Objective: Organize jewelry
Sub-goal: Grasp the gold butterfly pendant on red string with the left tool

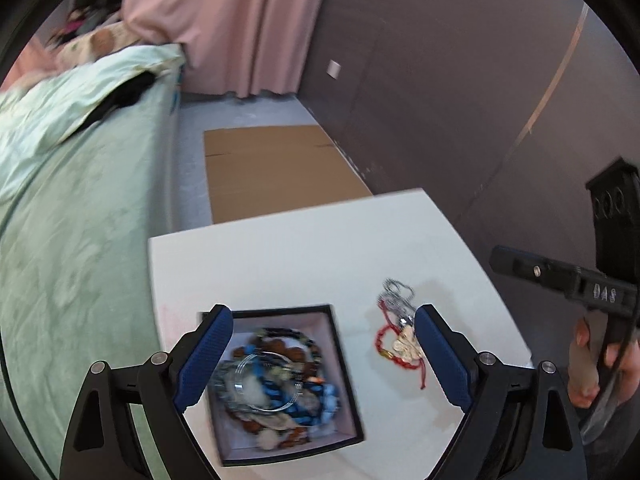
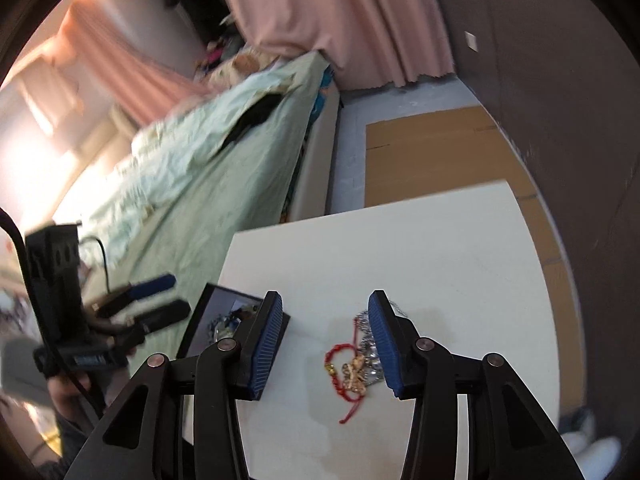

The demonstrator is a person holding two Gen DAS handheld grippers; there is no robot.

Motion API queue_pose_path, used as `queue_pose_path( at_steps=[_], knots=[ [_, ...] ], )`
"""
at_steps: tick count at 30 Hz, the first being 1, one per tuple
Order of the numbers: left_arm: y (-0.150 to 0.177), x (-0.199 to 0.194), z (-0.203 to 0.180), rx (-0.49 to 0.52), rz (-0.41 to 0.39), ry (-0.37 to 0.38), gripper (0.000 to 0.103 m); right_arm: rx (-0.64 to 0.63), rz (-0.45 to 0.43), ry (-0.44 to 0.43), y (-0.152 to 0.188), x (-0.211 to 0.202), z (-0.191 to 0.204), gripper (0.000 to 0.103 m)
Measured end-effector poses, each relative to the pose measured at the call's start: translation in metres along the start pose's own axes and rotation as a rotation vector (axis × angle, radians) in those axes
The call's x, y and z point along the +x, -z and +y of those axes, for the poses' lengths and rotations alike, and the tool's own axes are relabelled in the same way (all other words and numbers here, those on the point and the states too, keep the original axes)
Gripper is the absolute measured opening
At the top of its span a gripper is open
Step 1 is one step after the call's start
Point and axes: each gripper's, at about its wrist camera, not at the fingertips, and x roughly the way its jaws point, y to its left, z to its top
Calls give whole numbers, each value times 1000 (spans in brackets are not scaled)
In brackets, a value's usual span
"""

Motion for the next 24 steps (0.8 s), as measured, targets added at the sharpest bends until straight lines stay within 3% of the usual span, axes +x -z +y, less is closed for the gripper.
queue_pose_path(
  at_steps=[6,10,24],
  knots=[
    [13,29,-38,111,89,-2,90,109,17,5,-1,-7,-36,46],
    [19,47,-53,155,149,-6,82,149,13,-22,-1,-14,-48,46],
    [34,93,-95,299,286,2,62,190,57,-25,14,-22,-87,46]
  ],
)
